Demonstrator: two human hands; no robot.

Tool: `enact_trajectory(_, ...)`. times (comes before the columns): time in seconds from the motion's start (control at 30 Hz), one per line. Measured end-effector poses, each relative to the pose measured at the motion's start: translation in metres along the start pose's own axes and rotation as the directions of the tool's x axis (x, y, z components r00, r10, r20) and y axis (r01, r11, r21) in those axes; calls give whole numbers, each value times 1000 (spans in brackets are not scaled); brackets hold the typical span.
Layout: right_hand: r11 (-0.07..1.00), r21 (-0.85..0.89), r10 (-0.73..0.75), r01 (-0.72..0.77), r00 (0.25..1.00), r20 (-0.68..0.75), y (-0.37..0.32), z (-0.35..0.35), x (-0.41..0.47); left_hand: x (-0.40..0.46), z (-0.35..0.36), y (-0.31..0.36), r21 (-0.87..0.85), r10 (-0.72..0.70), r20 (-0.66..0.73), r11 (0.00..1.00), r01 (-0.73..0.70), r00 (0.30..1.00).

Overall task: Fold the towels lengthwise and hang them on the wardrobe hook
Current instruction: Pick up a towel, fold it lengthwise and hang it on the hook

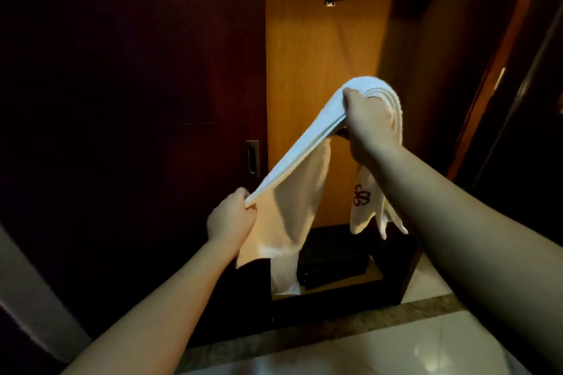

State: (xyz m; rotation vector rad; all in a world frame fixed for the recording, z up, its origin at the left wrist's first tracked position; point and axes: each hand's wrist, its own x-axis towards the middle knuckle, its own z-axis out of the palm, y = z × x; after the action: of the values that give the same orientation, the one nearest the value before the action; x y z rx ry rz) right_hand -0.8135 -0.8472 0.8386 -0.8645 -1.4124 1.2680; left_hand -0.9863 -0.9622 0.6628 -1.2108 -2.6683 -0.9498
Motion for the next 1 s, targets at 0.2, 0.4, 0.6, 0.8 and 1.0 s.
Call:
enact_trajectory(0.2, 992, 104, 83, -70, 988, -127, 6, -21, 13, 19, -21, -52, -260, -106, 81, 958, 124, 991)
enact_trajectory(0.4, 917, 381, 178, -118, 976, -126, 0, -27, 26, 43, -93, -70, -664, -84, -80, 747, 10, 993)
enact_trajectory(0.6, 781, 616, 176, -107, 983, -52, 1, -22, 26, 20, -76, -61, -942, -109, 204, 247, 225, 973)
enact_trajectory(0.8, 790, 596, 225, -144, 972, -63, 27, -29, 30, 7, -71, -73, -969, -263, 212, 66, 236, 941)
enact_trajectory(1.0, 787, 603, 196, -127, 979, -50, 36, -28, 26, -7, -61, -79, -975, -53, 219, 8, 220, 974)
